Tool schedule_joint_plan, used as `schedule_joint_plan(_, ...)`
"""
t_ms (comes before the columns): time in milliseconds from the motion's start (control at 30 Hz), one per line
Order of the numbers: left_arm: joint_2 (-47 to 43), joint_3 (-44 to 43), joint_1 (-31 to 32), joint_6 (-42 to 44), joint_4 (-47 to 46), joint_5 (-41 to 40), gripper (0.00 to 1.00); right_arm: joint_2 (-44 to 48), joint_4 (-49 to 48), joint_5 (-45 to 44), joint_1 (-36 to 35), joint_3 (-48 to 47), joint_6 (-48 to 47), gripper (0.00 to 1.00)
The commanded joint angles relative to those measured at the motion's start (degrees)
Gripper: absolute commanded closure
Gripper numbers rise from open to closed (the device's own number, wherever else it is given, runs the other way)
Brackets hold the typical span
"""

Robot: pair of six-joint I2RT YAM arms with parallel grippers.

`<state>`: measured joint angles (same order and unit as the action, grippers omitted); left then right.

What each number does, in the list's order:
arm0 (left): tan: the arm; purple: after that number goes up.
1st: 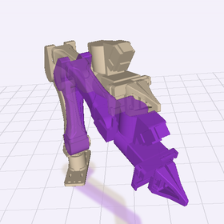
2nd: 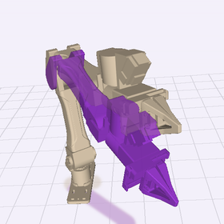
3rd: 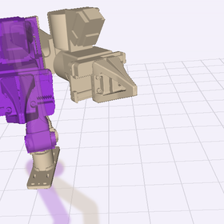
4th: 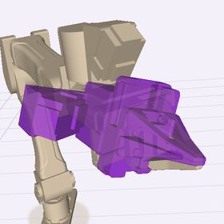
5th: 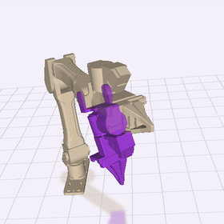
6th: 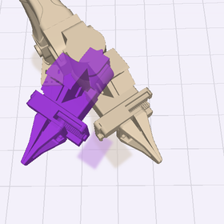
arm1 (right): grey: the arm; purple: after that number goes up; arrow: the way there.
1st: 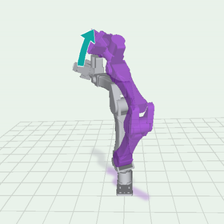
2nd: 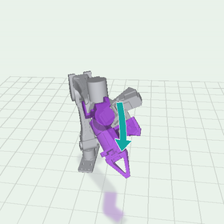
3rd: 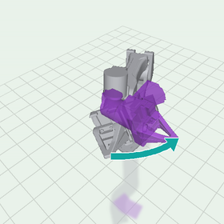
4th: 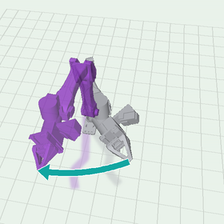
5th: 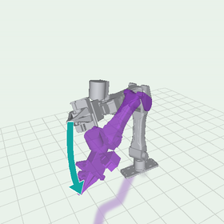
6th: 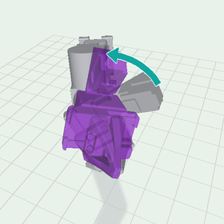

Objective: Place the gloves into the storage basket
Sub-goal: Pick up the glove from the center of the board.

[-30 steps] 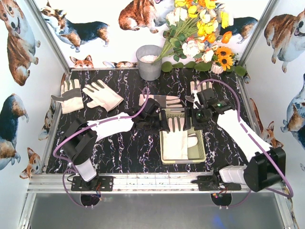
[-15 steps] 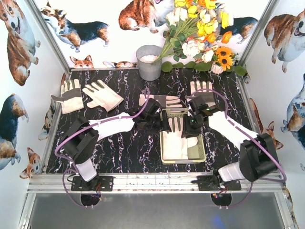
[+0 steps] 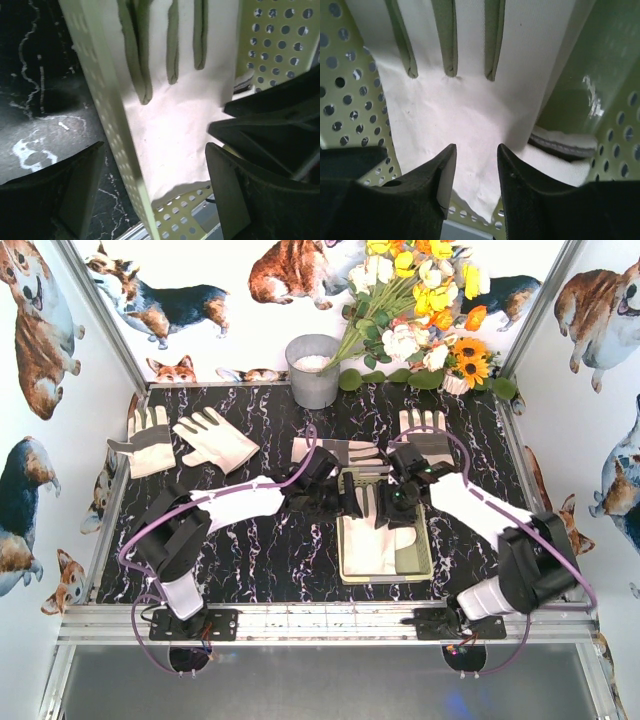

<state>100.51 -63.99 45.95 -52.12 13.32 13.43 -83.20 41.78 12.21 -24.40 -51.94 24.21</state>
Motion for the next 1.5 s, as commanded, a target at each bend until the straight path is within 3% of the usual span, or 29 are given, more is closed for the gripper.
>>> schedule_joint_plan(0,-5.14,-1.6,-0.55,2.85,4.39,-5.59,0.22,7.32,2.49,-2.76,-0.21,-3.0,-0.82,0.56)
schedule_joint_plan(200,-16.2,0.41,-7.83,5.6,12.95,-12.03,0.14,14.12,9.4,-4.77,0.06,-8.97,-1.08,0.46)
schedule_joint_plan(367,-21.62,2.73,-23.03,9.21,17.14,-10.82,0.15,17.65,8.8,-5.0,0.06,-12.76,0.81,0.4)
schedule_joint_plan(567,-18.73,1.18,-39.49,12.19,17.29,-9.36,0.22,18.75,6.37,-7.06,0.07,-14.48,5.61,0.38)
schedule_joint_plan(800,-9.41,-2.94,-53.55,15.66,13.33,-10.94,0.32,18.77,1.03,-7.22,0.06,-12.4,11.76,0.38)
schedule_joint_plan(1033,2.64,-9.38,-60.1,17.98,11.19,-11.39,0.4,20.21,-0.42,-12.63,0.06,-12.13,14.32,0.38)
schedule_joint_plan(1467,15.59,-16.9,-62.12,18.07,7.6,-10.45,0.56,11.98,-0.85,-13.38,-0.03,-17.48,14.94,0.37)
